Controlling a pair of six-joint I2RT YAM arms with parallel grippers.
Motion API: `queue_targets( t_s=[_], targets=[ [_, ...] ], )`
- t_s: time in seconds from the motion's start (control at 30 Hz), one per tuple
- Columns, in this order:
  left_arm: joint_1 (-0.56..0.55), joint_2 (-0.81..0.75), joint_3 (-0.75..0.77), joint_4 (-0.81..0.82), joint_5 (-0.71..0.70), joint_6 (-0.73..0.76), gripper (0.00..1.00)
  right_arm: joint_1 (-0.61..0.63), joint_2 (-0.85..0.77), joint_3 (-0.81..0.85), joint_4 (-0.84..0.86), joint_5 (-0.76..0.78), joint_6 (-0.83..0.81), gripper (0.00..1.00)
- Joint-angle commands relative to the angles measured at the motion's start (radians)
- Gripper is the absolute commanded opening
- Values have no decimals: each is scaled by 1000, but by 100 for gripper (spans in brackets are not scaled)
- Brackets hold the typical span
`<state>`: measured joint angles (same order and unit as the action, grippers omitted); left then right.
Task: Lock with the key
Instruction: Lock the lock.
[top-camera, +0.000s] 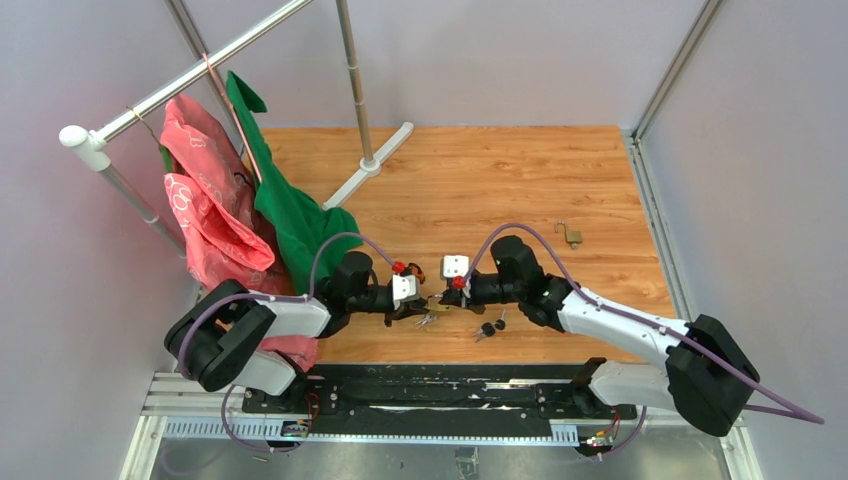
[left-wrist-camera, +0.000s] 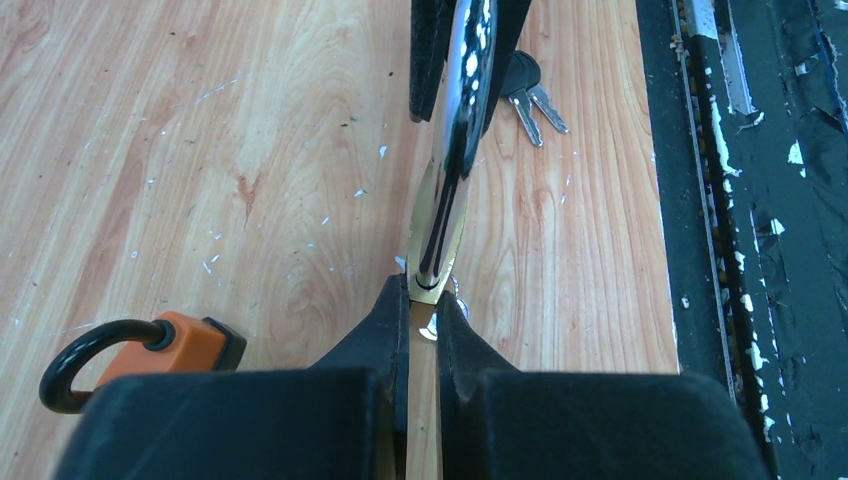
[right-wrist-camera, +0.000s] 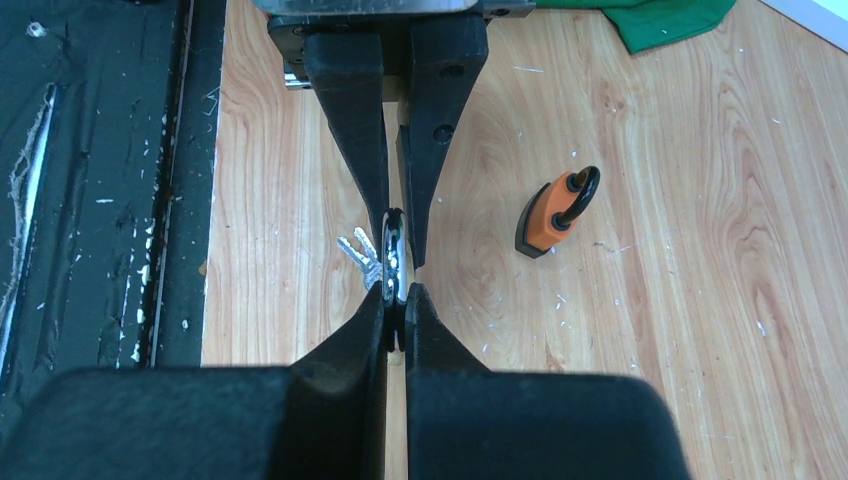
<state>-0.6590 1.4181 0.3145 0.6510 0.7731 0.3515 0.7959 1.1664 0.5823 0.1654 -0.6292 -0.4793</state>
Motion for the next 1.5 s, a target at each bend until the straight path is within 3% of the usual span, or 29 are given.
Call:
queue_targets(
  t_s=[0.0,0.3,0.57,0.8,1.2,1.33,1.47],
  targets=[
    [11,-4,3,-51,21,34,0,-9,52,-42,-7,-20,66,0],
    [25,0,-4,-85,20,44,0,-14,42,-102,96,-44,135,0],
    [29,4,-1,-91,27,51,0,-17,52,-95,69,-61,159,0],
    [30,8,-15,-100,113,127,0,-17,73,-126,137,25,62,0],
    [71,21,24,-109,62,52,0,-32,109,-170,153,20,55,0],
    [117,-2,62,-173,105,81,0,-44,149,-162,140,24,37,0],
    [131,-8,69,-200,147,104,0,-70,219,-175,235,16,43,0]
  ],
)
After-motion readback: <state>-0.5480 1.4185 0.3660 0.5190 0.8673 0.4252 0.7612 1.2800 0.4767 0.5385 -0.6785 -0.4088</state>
